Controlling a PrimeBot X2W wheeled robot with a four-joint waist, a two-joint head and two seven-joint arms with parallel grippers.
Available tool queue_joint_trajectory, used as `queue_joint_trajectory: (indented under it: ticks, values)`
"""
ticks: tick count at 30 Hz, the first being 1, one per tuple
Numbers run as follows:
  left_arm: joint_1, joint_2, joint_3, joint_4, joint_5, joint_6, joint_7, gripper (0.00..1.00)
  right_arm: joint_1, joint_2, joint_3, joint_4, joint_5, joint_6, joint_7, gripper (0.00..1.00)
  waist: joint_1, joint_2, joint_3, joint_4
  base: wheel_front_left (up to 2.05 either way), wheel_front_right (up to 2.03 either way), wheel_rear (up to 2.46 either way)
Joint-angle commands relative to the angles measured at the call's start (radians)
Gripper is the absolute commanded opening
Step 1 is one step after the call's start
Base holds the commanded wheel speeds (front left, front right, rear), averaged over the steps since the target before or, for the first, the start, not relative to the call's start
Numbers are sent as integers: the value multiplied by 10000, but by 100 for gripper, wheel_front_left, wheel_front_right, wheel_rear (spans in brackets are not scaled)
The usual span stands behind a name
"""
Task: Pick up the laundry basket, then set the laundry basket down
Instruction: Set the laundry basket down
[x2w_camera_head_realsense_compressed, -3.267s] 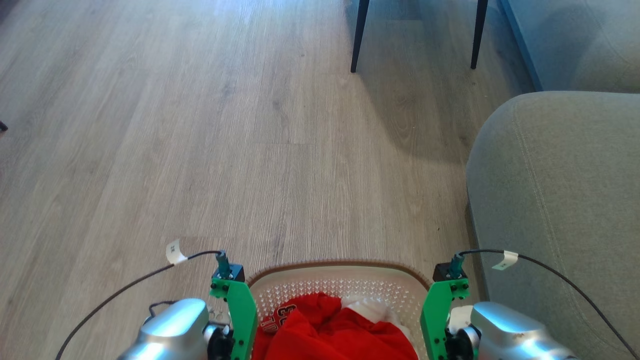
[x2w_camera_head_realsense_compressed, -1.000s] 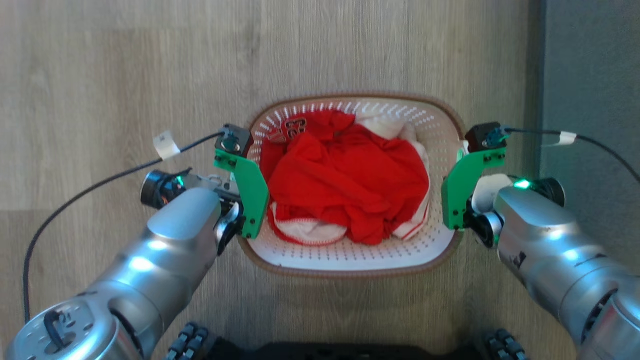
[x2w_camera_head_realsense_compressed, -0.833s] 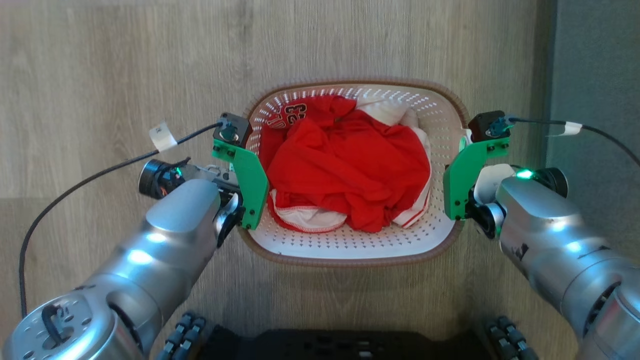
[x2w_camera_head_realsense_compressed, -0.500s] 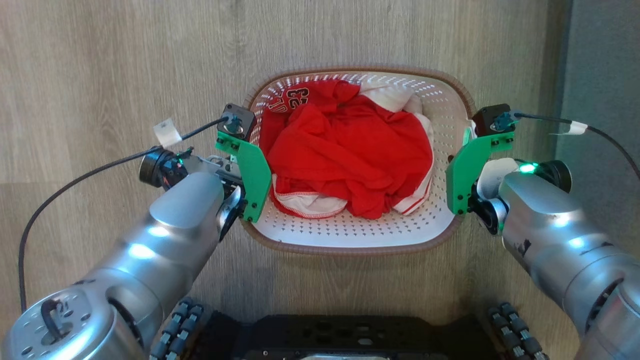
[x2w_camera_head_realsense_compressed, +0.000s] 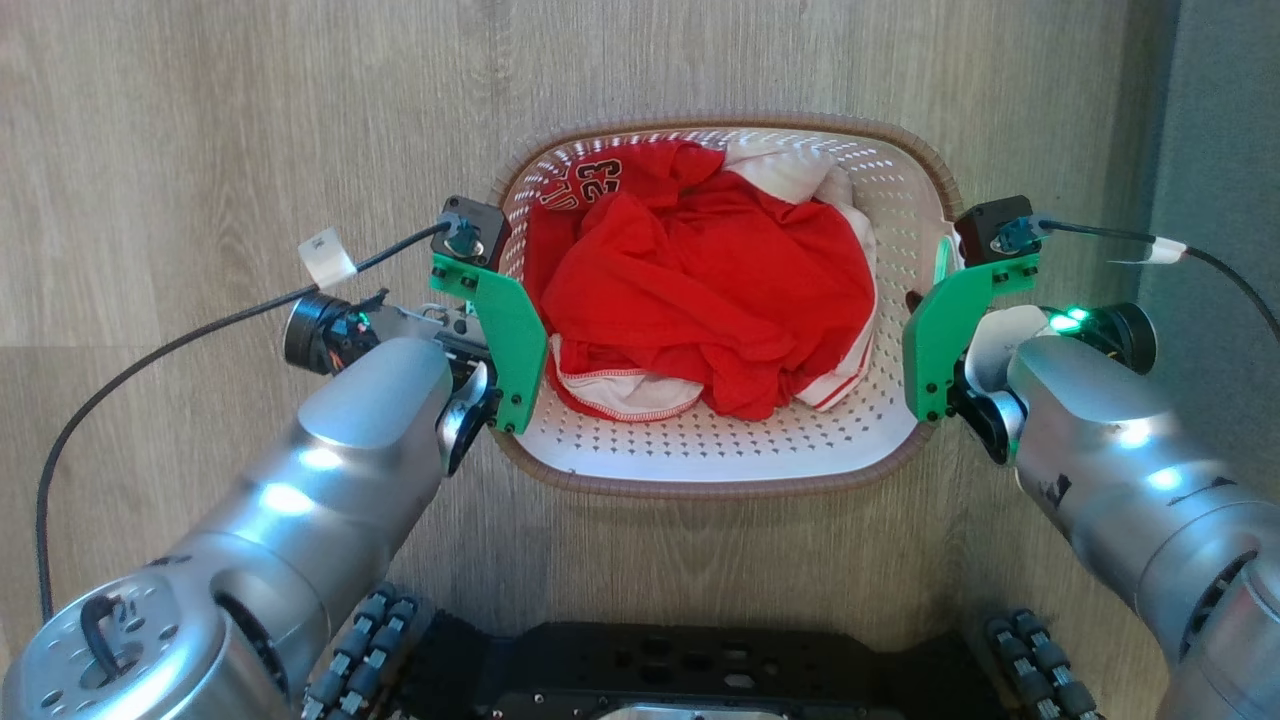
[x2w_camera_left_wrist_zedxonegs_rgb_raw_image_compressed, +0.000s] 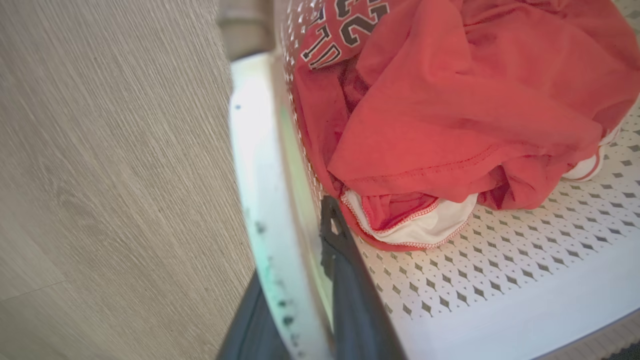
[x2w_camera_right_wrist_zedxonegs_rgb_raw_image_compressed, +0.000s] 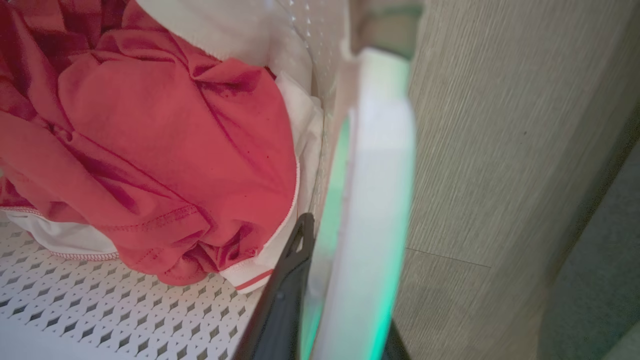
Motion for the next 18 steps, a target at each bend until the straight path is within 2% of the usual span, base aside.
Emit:
queue_joint_trajectory:
  ticks: [1,5,6,7,8,9,18]
  values:
    - [-76,-28,-59,-253,59,-48,-62,0,301,14,183,-63,-214,71,-126,0,0,-1,-4,17,0,0,0]
    - [-107,-28,-73,-225,44,13,-128,0,263,-9,206,-17,-394,71,-212,0,0,-1,4,38,0,0,0]
    - [-124,-28,-76,-202,68,69,-174,17,260,-7,205,-1,-384,71,-227,20,0,-1,7,39,0,0,0]
    - [-141,-28,-79,-174,105,148,-253,45,257,-5,202,16,-371,71,-233,95,0,-1,12,41,0,0,0]
    - [-157,-28,-81,-145,145,247,-367,92,271,-2,198,38,-349,71,-163,100,0,-1,15,43,0,0,0]
    - [-151,-28,-82,-110,125,346,-425,100,281,1,200,57,-356,71,-99,100,0,-1,16,43,0,0,0]
    - [-50,-28,-94,107,154,555,-321,100,317,38,151,154,-292,71,-121,100,0,-1,-93,6,0,0,0]
